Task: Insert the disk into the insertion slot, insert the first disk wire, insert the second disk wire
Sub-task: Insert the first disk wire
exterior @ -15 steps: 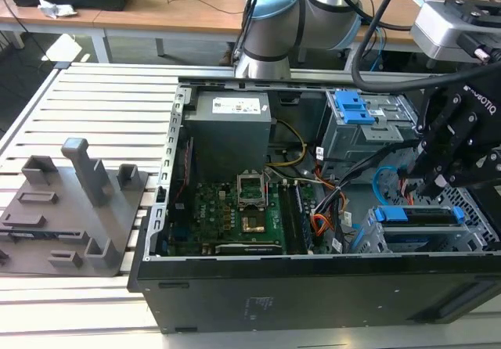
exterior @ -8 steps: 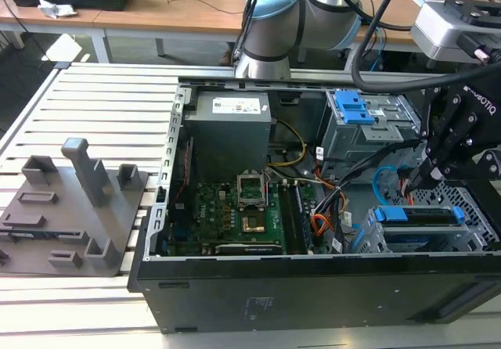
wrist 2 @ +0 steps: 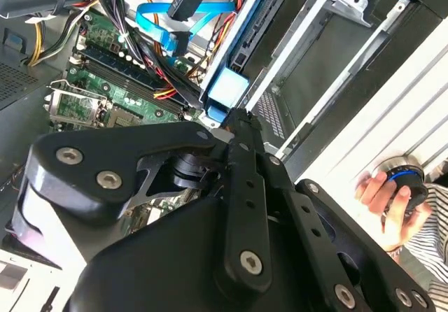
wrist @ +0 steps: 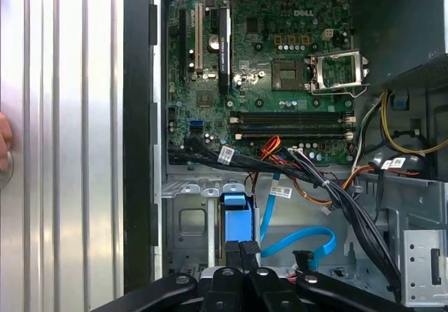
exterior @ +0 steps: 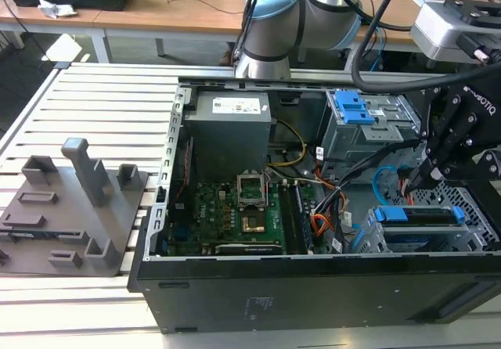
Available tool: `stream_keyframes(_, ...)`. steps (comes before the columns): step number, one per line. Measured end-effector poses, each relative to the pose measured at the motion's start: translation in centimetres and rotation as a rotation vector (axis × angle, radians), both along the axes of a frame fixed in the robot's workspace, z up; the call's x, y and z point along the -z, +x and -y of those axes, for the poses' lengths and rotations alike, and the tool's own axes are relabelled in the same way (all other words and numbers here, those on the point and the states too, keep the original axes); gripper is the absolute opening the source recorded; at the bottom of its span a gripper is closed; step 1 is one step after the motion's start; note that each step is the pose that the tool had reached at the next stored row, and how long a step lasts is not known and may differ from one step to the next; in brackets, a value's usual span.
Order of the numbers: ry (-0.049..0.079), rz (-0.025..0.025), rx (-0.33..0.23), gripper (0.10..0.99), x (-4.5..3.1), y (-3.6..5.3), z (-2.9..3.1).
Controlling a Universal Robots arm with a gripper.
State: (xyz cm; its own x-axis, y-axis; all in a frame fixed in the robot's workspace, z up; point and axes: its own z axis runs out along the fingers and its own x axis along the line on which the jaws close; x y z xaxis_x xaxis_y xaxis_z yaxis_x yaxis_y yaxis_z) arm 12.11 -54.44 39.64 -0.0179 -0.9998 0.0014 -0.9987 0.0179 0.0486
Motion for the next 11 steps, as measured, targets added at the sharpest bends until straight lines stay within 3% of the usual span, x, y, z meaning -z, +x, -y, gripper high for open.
stream_keyframes(3, -0.002, -0.0010, 0.000, 0.106, 0.13, 2.04, -0.30)
stream_keyframes(4, -0.003, -0.0013, 0.000, 0.106, 0.20, 3.00, -0.74)
stream_keyframes(5, -0.004, -0.0014, 0.000, 0.106, 0.23, 3.40, -1.18)
stream_keyframes(7, -0.005, -0.0013, 0.000, 0.106, 0.38, 3.78, -3.03)
stream_keyframes(8, -0.005, -0.0014, 0.000, 0.106, 0.83, 3.79, -3.76)
stream_keyframes(11, -0.005, -0.0015, 0.000, 0.106, 1.54, 3.80, -4.14)
